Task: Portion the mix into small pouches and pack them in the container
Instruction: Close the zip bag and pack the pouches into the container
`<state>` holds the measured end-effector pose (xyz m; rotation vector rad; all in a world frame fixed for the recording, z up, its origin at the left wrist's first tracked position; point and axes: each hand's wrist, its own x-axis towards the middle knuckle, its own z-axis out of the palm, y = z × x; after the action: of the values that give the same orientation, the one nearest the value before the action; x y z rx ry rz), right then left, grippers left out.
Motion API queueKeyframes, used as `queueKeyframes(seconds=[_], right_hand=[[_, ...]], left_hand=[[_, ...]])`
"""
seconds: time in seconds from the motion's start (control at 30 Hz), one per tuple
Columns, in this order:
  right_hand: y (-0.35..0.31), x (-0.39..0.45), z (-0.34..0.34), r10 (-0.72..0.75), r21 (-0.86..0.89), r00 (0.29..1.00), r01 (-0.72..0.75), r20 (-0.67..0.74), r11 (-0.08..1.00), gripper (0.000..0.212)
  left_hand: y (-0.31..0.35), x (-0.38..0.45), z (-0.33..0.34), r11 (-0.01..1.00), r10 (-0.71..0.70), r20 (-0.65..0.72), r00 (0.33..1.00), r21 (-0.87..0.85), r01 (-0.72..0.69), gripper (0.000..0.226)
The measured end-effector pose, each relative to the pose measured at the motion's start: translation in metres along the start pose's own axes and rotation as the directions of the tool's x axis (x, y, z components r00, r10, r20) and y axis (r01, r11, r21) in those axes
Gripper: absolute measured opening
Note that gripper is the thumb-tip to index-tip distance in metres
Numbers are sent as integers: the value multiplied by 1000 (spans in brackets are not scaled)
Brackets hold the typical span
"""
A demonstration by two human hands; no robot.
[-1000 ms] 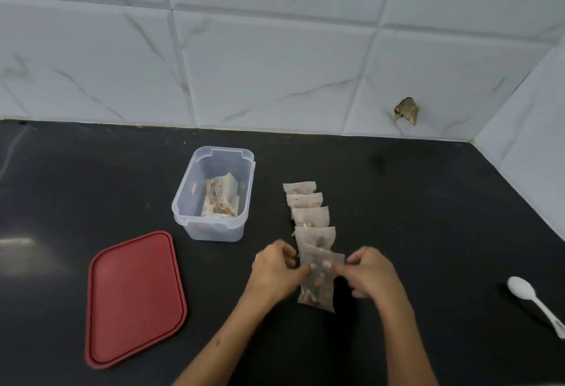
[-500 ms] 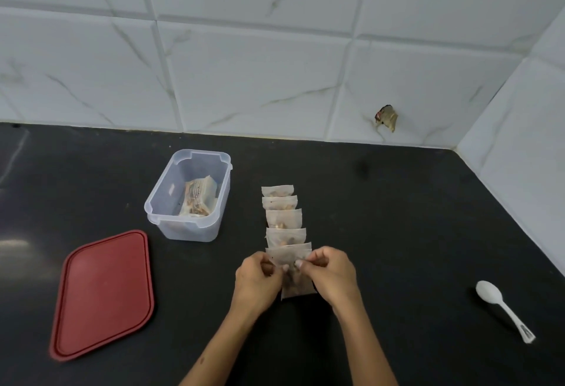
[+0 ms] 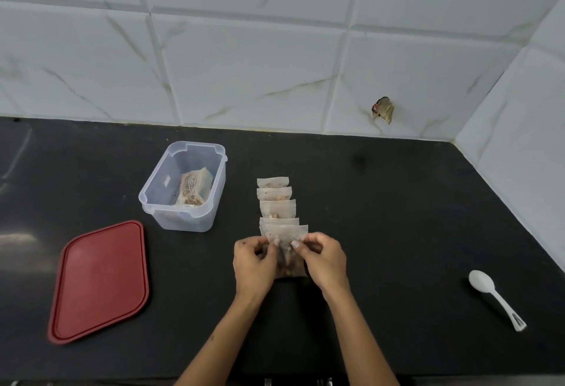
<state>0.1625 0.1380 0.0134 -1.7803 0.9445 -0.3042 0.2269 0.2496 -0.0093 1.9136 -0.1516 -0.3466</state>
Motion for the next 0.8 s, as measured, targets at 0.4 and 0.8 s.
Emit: queueKeyframes(seconds=[0.4, 0.8], right_hand=[[1, -4, 12, 76, 207, 996, -84, 47, 975, 12], [-34, -7, 3, 110, 325, 947, -211, 302, 922, 7]], left_hand=[[5, -1, 4, 996, -38, -71, 997, -89, 32, 16], [29, 1, -30, 886, -149, 11, 989, -443, 139, 25]])
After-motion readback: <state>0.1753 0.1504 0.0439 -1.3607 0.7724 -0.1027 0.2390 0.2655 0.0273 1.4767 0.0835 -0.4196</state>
